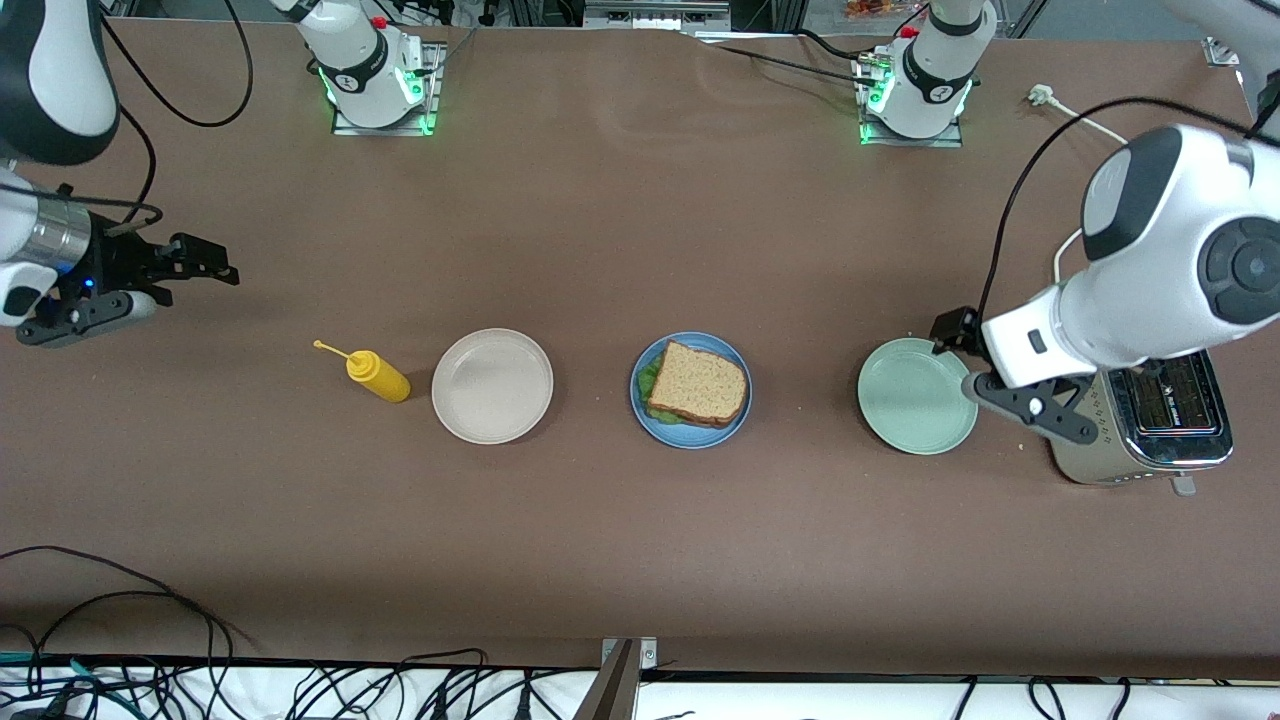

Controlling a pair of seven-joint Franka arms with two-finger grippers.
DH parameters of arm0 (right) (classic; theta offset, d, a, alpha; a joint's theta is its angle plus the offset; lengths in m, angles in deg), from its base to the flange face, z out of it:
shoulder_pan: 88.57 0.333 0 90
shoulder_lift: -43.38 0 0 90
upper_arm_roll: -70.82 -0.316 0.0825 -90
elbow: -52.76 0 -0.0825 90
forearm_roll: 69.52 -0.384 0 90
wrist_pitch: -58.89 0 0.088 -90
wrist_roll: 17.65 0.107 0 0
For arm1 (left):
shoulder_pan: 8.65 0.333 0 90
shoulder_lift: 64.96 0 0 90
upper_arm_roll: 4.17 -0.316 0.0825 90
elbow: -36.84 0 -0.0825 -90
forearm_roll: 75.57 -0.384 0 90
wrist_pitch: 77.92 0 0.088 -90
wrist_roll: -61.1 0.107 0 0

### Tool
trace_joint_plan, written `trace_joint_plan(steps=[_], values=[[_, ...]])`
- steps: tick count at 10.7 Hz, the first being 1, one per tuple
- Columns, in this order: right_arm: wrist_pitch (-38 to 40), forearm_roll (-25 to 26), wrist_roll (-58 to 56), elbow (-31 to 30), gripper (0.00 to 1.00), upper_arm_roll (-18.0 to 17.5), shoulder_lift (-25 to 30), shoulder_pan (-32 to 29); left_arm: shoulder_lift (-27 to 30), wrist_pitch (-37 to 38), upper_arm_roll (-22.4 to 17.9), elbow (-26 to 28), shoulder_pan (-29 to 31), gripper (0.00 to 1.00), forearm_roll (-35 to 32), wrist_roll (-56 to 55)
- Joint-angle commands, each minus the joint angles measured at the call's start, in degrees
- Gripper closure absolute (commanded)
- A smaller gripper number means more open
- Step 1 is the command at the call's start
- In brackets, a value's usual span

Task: Make sandwich in blue plate with both arms

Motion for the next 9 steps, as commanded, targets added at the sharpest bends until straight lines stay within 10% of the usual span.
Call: trace_joint_plan(steps=[1, 4, 9], values=[[0.18, 1.17, 2.96, 1.07, 0.00, -0.38, 3.64, -0.25, 7.83, 2.77, -2.60, 2.36, -2.02, 0.00, -1.78, -2.03], [-0.25, 1.78, 1.74, 1.17, 0.00, 0.06, 6.27, -0.07, 12.85, 2.68, -20.14, 3.85, -14.74, 0.00, 4.51, -1.85], [0.27, 1.87, 1.55, 0.12, 0.00, 1.64, 7.51, 0.72, 23.74, 0.76, -23.10, 15.01, -13.99, 0.00, 9.38, -2.03]])
